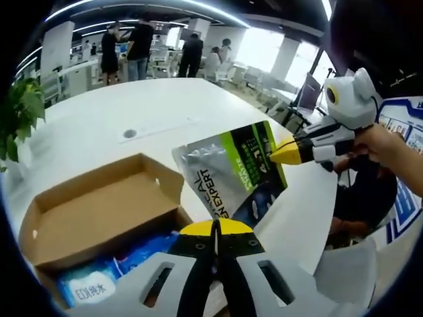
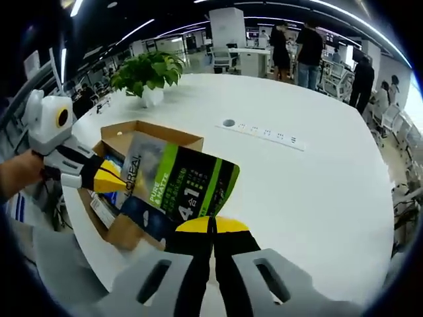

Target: Operate the shoe box by opening the lid, removing the specified soft item, and placing it in the target area until the item is outside and the box remains undamaged.

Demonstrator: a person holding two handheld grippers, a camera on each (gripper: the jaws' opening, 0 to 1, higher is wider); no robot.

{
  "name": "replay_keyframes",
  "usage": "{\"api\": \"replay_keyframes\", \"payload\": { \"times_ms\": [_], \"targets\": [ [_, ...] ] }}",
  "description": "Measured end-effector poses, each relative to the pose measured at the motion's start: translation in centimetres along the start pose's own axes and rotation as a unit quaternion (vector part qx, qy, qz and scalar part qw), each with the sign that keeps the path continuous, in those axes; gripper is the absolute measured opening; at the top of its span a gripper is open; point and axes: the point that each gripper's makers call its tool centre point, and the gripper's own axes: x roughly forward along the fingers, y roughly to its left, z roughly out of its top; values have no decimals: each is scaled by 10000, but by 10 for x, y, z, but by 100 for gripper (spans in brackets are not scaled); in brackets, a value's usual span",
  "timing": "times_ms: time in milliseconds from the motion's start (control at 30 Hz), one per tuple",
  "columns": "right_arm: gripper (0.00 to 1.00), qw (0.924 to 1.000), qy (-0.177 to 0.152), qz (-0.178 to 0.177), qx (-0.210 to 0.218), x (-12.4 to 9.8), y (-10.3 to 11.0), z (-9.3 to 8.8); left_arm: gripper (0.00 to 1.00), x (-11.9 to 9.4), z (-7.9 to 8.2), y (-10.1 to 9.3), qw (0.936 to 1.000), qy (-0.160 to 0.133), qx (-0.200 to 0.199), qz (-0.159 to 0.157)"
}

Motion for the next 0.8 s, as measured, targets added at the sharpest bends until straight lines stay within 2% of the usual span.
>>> {"api": "replay_keyframes", "payload": {
  "times_ms": [533,800],
  "targets": [
    [0,9996,234,-129,38,12,-21,-15,0,24,-4,-5,9995,279,85,-92],
    [0,9991,376,-165,42,22,-28,-25,0,36,-9,-5,9981,499,348,-84]
  ]
}}
